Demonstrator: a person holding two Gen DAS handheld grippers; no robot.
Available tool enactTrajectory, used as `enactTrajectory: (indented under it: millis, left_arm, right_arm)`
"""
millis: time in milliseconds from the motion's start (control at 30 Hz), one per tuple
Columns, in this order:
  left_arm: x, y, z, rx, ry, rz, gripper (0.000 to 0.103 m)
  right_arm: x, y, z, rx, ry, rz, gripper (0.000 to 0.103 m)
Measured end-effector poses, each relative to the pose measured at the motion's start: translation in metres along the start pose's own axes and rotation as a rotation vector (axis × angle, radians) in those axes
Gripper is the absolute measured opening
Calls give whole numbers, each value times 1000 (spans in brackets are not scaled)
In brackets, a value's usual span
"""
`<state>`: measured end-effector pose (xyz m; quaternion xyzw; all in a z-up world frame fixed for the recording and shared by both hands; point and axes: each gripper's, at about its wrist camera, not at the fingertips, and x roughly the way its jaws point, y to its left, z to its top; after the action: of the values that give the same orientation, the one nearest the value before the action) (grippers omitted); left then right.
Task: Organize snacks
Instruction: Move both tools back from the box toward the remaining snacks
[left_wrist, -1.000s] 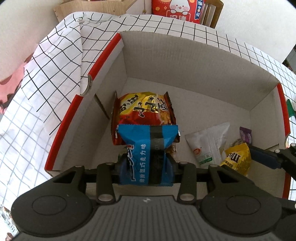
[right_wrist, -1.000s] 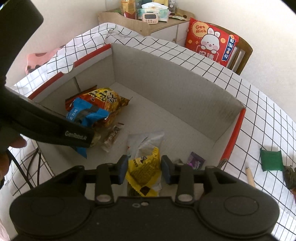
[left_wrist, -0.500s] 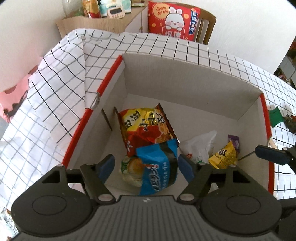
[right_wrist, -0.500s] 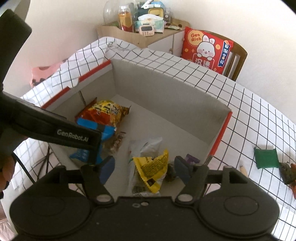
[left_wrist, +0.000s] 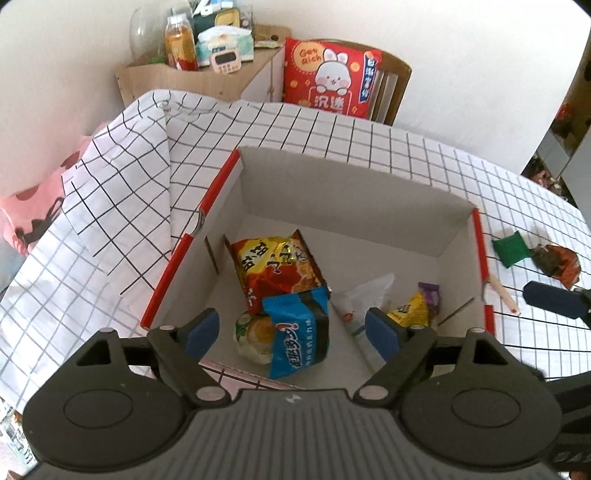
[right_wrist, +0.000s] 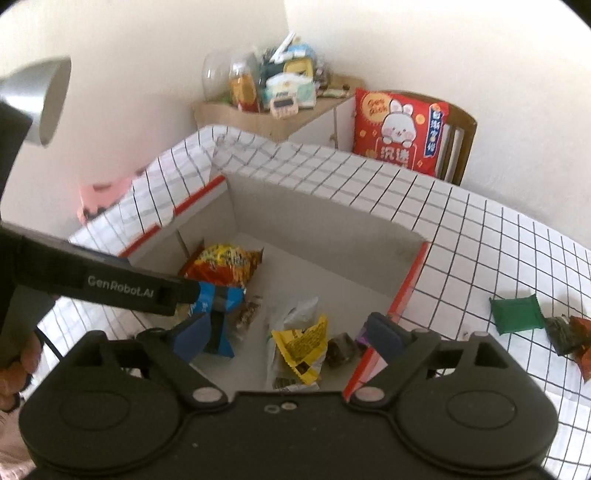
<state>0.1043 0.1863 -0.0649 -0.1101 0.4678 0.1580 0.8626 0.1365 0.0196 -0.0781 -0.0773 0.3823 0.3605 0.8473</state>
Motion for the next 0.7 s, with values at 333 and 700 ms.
enactTrajectory:
  millis: [333,700]
  left_arm:
    - [-32,-31,-7,1,-53,-47,98]
    - [-54,-107,-17,19,-75,-95,98]
  right_arm:
    - [-53,-34,-9,75,-94,13,102]
    - [-98,-91,-29,76,-110,11,103]
